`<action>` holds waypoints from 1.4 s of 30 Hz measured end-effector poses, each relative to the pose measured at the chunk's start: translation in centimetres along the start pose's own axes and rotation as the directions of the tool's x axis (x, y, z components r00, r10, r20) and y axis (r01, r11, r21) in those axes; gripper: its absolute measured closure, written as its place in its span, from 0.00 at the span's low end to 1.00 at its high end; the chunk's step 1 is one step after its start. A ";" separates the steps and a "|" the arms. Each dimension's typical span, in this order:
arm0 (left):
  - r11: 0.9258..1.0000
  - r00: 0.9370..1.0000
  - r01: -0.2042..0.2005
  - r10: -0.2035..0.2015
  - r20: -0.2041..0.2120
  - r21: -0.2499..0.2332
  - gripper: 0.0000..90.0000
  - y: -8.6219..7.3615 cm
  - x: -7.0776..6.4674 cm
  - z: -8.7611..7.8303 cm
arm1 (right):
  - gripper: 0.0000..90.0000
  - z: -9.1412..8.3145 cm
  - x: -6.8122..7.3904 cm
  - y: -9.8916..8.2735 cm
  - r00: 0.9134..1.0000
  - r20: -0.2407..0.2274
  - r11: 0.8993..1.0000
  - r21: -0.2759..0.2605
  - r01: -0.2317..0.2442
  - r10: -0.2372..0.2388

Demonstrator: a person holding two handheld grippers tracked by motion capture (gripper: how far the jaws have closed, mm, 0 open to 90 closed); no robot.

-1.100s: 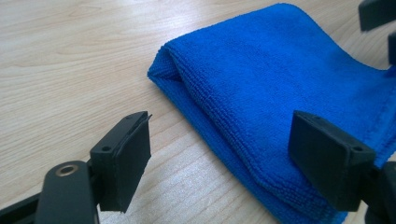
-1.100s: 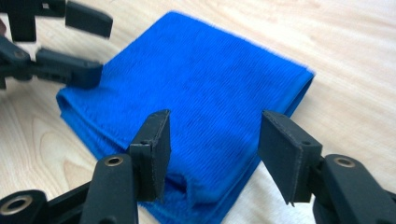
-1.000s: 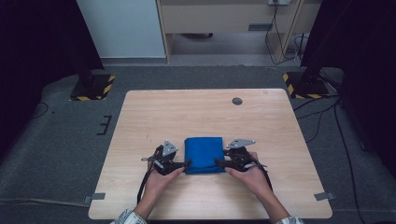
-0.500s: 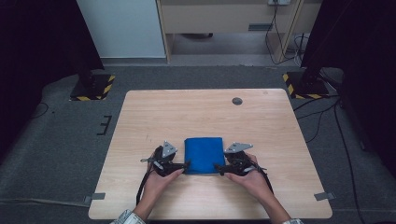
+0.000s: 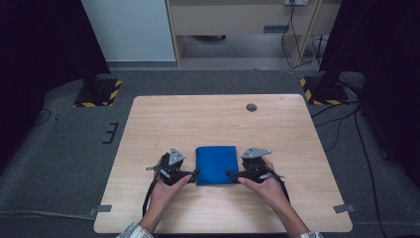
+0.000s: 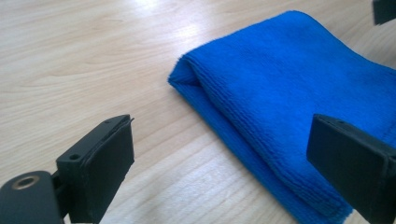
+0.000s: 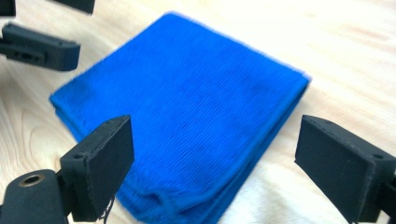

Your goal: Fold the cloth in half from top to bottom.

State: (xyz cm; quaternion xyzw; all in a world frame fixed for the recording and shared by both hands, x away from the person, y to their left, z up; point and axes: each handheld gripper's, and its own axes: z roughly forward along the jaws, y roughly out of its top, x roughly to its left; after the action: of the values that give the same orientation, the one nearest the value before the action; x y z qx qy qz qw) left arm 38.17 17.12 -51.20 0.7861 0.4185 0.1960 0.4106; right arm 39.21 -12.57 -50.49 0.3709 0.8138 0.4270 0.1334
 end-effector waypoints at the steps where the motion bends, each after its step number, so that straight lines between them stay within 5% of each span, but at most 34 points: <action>1: 1.000 1.000 0.005 -0.005 -0.003 -0.003 0.07 0.0 0.2 -0.1 | 0.12 -0.2 -0.2 0.1 1.000 0.003 1.000 -0.010 -0.007 0.007; 9: 0.999 0.999 0.033 -0.034 -0.019 -0.018 0.07 0.0 1.5 -0.8 | 0.11 -1.8 -2.0 0.7 0.999 0.015 0.997 -0.062 -0.041 0.042; 28: 0.998 0.997 0.063 -0.063 -0.043 -0.002 0.07 -0.5 3.2 -2.2 | 0.11 -4.2 -5.0 -0.4 0.992 0.069 0.991 -0.090 -0.100 0.106; 42: 0.997 0.999 0.000 0.004 -0.047 0.080 0.08 -0.7 3.4 -1.6 | 0.11 -5.7 -9.5 -3.6 0.979 0.124 0.986 -0.040 -0.159 0.163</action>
State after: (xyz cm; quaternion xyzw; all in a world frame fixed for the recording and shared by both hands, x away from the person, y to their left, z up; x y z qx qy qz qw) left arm 38.77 20.92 -50.92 0.7975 0.4348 0.1979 0.3686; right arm 40.92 -24.11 -50.87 0.4600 0.7646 0.4239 0.1554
